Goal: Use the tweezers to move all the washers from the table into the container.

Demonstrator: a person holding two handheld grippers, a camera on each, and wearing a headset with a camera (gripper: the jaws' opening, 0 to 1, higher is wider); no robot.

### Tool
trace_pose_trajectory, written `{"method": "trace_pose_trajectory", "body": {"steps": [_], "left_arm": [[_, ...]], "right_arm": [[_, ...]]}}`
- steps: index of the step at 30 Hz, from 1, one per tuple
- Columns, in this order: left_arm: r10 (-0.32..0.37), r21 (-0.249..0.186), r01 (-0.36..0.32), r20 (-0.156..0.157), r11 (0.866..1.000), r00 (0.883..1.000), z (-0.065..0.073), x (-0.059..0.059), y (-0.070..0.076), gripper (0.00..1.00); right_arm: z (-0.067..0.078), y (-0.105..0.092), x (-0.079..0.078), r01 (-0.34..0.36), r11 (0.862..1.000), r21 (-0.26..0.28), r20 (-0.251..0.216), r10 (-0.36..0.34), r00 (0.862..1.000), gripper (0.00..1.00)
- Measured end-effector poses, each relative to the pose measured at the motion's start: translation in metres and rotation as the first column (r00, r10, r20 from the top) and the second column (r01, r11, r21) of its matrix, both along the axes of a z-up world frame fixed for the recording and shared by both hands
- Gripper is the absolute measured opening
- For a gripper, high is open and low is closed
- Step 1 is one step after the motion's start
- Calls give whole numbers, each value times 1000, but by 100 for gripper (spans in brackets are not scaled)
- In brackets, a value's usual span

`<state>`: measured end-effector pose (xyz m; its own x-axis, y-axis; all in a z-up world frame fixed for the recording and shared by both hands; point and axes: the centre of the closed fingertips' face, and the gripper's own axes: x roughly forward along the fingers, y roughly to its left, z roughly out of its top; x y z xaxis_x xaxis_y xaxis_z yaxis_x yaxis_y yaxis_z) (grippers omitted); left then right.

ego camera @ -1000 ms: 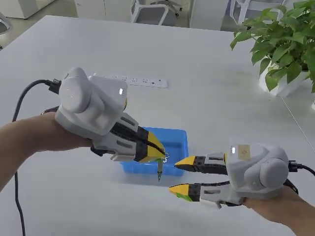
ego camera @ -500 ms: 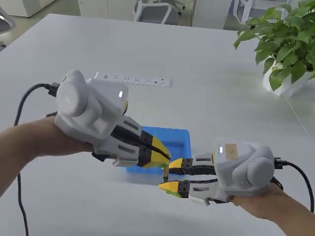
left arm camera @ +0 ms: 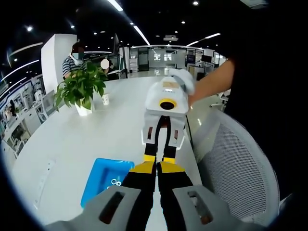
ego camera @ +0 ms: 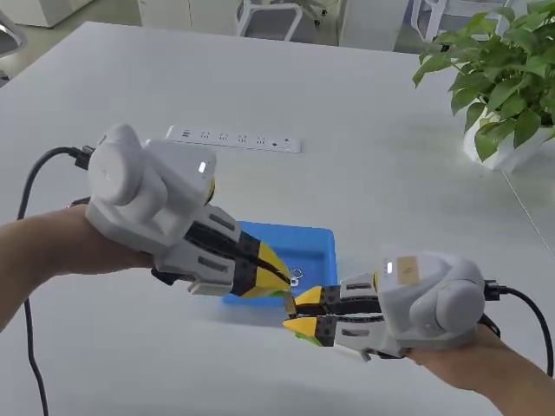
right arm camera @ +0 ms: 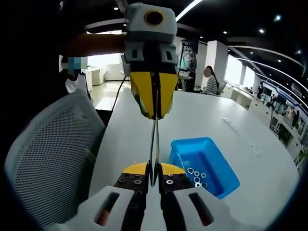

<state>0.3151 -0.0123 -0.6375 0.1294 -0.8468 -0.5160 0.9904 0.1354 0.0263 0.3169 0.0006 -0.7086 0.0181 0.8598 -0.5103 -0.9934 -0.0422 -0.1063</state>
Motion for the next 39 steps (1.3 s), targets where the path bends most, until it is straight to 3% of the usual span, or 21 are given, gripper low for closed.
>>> {"method": "trace_pose_trajectory", "body": {"steps": [6,12,20,23,28,39], "left_arm": [[-14,44,15,-9,999,1000,-12,-6,8,5],[-23,115,25,-16,993,1000,-30,-11,17,5],[-30,207,32,-13,978,999,-53,-14,28,5],[-42,283,42,-7,958,999,-71,-16,37,5],[-39,314,41,-10,949,999,-90,-18,39,5],[-10,329,23,-40,944,999,-118,-20,41,5]], "right_arm": [[-7,-3,-4,-31,998,-62,25,32,999,7],[-14,-5,-7,-55,991,-124,47,62,997,7],[-18,-7,-9,-72,982,-176,60,84,995,7],[-19,-6,-11,-79,981,-176,62,91,994,7],[-26,-4,-14,-97,976,-194,64,111,992,7],[-51,-5,-17,-123,963,-238,39,136,990,7]]}}
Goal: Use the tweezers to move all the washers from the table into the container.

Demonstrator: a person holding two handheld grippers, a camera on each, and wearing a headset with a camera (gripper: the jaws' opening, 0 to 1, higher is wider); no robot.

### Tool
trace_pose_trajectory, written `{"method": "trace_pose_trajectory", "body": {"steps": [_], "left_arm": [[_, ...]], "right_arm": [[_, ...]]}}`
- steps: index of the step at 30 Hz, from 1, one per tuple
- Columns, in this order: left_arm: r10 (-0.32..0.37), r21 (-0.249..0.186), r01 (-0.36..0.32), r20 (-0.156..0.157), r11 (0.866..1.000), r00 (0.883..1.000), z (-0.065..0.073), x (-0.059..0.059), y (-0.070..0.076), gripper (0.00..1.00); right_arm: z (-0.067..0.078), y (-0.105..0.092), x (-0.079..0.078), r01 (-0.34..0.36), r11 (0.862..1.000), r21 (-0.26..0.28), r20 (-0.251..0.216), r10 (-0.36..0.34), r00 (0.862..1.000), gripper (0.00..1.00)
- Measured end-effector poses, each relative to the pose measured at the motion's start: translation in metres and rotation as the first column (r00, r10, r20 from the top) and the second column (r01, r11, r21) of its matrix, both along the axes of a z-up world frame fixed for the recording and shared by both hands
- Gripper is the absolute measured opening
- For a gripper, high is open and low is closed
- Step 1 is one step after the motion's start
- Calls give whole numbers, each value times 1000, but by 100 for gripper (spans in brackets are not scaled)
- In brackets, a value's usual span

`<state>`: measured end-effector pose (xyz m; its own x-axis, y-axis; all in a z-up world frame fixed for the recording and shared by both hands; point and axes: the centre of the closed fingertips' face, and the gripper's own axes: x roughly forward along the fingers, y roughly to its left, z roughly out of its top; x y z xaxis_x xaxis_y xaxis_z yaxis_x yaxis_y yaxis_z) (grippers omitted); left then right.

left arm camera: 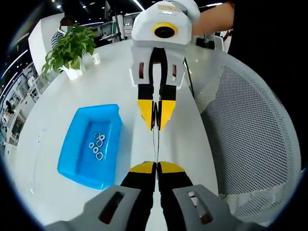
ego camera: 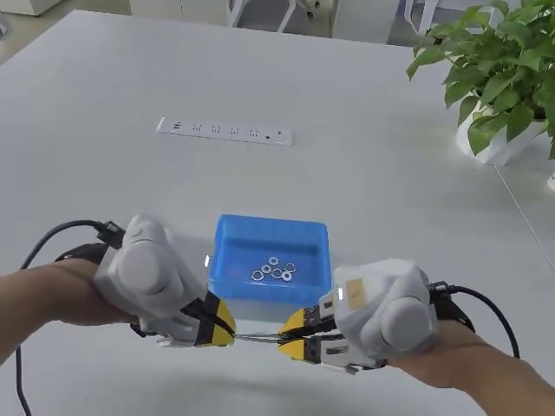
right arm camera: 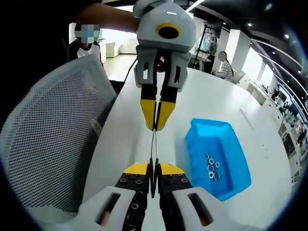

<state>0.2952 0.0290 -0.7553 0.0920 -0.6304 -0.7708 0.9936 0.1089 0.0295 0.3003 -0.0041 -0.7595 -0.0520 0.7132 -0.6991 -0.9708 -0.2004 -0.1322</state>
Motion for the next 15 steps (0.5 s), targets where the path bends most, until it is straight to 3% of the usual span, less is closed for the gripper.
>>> {"method": "trace_pose_trajectory", "body": {"steps": [15], "left_arm": [[16,30,-15,-28,999,999,-23,2,2,5]], "right_arm": [[-26,0,1,2,999,-41,-28,-4,1000,9]]}}
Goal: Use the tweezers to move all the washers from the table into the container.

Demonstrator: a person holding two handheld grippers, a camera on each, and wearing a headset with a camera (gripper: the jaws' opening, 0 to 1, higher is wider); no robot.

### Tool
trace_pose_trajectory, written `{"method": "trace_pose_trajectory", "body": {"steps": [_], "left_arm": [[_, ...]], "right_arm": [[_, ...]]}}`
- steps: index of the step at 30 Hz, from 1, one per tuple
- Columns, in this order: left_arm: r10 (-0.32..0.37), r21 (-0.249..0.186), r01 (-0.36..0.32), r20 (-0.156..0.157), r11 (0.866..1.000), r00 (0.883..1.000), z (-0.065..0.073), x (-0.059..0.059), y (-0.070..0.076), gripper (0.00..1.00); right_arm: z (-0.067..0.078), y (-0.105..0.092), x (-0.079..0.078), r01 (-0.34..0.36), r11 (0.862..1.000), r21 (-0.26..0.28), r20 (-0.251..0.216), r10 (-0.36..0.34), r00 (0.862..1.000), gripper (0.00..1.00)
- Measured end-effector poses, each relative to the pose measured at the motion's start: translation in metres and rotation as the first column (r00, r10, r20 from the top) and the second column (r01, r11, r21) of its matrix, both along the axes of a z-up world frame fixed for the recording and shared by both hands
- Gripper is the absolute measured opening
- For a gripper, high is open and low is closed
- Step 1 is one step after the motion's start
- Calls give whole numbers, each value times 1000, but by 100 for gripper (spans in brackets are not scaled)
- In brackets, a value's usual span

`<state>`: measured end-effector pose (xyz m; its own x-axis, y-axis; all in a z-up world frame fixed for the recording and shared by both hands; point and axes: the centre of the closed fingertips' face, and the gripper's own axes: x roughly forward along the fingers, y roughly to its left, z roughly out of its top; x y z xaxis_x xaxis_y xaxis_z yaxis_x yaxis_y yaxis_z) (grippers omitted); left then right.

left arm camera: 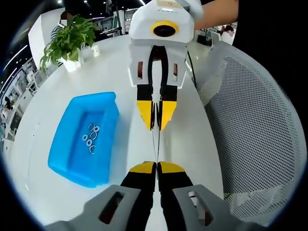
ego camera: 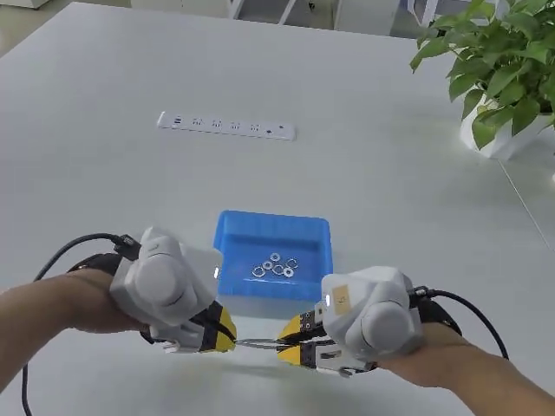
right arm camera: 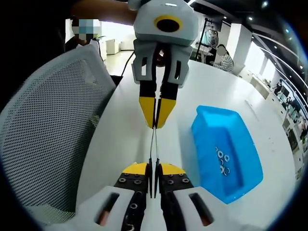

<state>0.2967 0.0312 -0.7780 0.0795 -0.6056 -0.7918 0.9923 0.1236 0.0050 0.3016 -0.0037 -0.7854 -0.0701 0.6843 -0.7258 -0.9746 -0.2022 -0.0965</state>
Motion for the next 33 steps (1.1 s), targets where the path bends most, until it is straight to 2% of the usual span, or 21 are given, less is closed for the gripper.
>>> {"method": "trace_pose_trajectory", "body": {"steps": [10,22,33], "left_arm": [[6,8,-6,-19,1000,1000,-9,3,0,5],[19,9,-19,-22,1000,1000,-17,12,-2,5],[15,15,-15,-33,1000,999,-21,11,-4,5]], "right_arm": [[-10,1,4,-4,1000,-20,-15,3,1000,10],[-18,-2,13,10,999,-41,-9,-11,1000,11],[-24,-5,11,-2,999,-51,-5,2,1000,11]]}}
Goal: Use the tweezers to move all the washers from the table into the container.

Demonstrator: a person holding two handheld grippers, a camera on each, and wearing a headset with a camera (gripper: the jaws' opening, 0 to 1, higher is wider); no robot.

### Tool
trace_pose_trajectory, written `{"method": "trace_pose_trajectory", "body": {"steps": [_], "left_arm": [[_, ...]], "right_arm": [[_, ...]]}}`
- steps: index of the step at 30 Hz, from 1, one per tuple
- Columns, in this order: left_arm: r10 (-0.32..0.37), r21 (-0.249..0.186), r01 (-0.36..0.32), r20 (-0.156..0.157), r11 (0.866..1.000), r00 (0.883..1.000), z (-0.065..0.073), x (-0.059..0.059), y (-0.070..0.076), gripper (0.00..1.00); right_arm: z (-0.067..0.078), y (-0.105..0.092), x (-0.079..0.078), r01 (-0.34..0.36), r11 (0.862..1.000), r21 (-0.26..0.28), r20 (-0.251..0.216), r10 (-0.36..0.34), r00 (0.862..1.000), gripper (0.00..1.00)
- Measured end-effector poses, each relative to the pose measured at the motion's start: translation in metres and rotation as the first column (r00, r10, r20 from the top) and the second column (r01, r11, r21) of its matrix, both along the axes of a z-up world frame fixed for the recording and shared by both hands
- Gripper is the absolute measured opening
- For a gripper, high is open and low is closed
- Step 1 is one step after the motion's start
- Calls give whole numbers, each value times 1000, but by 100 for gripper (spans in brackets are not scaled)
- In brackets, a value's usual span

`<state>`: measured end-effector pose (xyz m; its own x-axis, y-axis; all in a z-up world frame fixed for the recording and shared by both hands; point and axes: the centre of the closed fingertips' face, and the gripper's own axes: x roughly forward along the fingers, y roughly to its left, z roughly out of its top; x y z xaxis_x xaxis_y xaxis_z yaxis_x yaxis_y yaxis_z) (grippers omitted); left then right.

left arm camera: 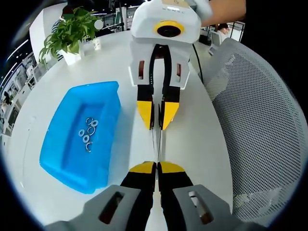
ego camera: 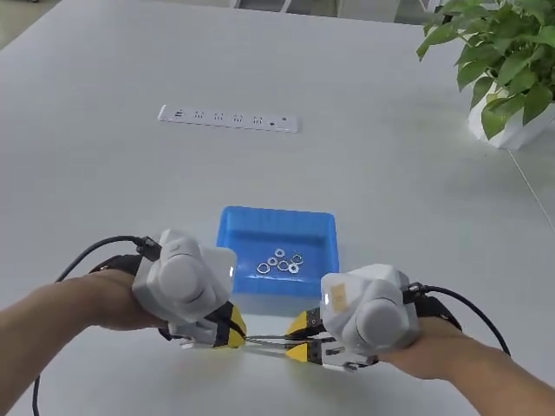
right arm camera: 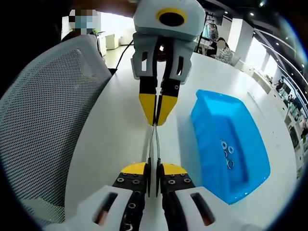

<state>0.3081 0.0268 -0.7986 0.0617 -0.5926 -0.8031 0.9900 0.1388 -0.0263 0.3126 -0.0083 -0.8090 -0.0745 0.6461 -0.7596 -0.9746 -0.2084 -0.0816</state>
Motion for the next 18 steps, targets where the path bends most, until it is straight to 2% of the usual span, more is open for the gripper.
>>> {"method": "trace_pose_trajectory", "body": {"steps": [4,9,18], "left_arm": [[4,2,-4,0,1000,1000,-1,1,0,5],[-2,29,2,-9,1000,1000,-8,0,5,5],[2,26,-2,-11,1000,1000,-9,0,5,5]], "right_arm": [[0,-1,1,2,1000,-3,2,-2,1000,11],[0,-1,1,5,1000,-5,0,-5,1000,12],[0,-1,2,12,1000,-8,-1,-12,1000,13]]}}
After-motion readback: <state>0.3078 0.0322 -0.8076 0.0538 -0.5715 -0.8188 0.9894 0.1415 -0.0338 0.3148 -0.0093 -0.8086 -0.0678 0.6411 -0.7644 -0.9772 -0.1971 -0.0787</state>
